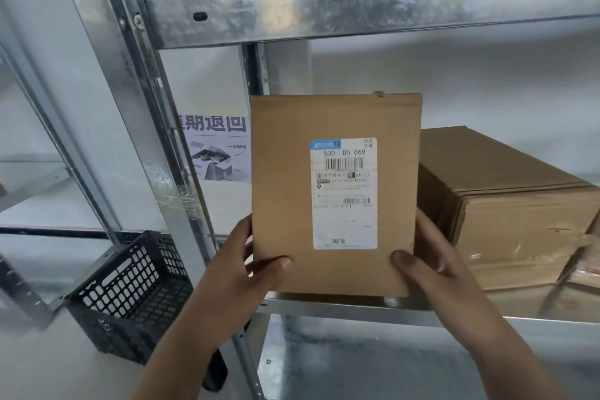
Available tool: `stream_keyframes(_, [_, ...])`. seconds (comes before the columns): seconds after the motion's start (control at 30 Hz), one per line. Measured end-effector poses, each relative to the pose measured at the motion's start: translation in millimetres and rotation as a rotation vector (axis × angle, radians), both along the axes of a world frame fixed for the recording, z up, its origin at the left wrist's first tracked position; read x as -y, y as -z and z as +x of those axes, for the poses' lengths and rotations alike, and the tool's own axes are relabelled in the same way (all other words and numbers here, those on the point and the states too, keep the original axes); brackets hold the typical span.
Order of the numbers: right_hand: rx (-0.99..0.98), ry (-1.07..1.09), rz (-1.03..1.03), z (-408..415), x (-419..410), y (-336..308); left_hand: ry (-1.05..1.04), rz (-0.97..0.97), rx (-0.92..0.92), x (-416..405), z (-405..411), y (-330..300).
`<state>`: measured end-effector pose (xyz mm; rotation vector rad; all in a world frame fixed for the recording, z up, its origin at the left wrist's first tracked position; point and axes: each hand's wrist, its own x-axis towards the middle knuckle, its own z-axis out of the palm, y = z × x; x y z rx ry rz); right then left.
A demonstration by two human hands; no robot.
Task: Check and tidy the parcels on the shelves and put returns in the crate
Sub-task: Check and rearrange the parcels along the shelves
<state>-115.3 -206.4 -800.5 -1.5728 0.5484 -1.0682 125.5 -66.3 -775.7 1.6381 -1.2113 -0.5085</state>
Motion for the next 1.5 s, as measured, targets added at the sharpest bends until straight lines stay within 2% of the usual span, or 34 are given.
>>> stream_keyframes(0.1, [-0.074, 0.024, -0.067, 11.9, 1.6, 11.1, -0.131, -0.037, 0.068, 12.8, 1.7, 18.7])
stream_keyframes(0.23, [-0.175, 0.180, -0.077, 28.8, 4.6, 28.8, -0.411, -0.047, 0.202, 26.1, -6.0, 43.6])
stream_keyframes(0.3, [-0.241, 0.203, -0.108, 35.2, 1.5, 33.5, -0.469, -0.034, 0.229, 28.4, -9.3, 52.0])
stream_keyframes(0.47, [-0.225, 0.181, -0.108, 45.5, 0.6, 49.6, -0.485, 0.050, 0.241, 30.0, -14.3, 61.1])
stream_keyframes(0.6, [-0.230, 0.128, -0.092, 51.1, 1.0, 62.8, -0.358, 0.097, 0.094, 28.9, -12.0, 60.7])
stream_keyframes(0.7, [-0.221, 0.069, -0.074, 54.0, 1.5, 66.9, -0.297, 0.120, 0.051, 30.1, -10.3, 61.6])
stream_keyframes(0.83, [-0.280, 0.029, -0.078, 55.6, -4.7, 68.1, -0.317, 0.088, -0.005, 30.3, -17.3, 60.0])
stream_keyframes(0.9, [-0.359, 0.129, -0.154, 53.8, -9.3, 57.9, -0.428, 0.025, 0.038, 33.4, -41.3, 53.1])
stream_keyframes(0.97, [-0.394, 0.269, -0.311, 42.0, -13.4, 31.6, -0.470, -0.149, 0.163, 38.6, -79.7, 39.5])
stream_keyframes(1.07, [-0.157, 0.480, -0.478, -5.6, -26.6, -33.2, -0.342, -0.344, 0.237, 50.6, -137.9, 26.5])
stream_keyframes(1.13, [0.012, 0.616, -0.572, -46.6, -27.5, -62.6, -0.226, -0.378, 0.242, 61.7, -164.1, 29.7])
stream_keyframes(1.2, [0.034, 0.763, -0.580, -93.0, -8.9, -70.5, -0.086, -0.352, 0.197, 72.5, -180.3, 37.7])
stream_keyframes(1.3, [-0.069, 0.928, -0.454, -155.2, 37.3, -59.6, 0.081, -0.265, 0.103, 89.0, -197.4, 47.2])
stream_keyframes(1.37, [-0.147, 0.968, -0.312, -175.9, 54.9, -42.5, 0.117, -0.238, 0.050, 99.0, -205.5, 48.9])
stream_keyframes(1.43, [-0.259, 0.842, -0.134, -181.0, 62.8, -18.5, 0.155, -0.205, -0.038, 108.1, -211.0, 48.4])
stream_keyframes(1.5, [-0.246, 0.683, 0.002, -175.7, 61.3, -4.0, 0.209, -0.173, -0.146, 114.2, -213.0, 45.8])
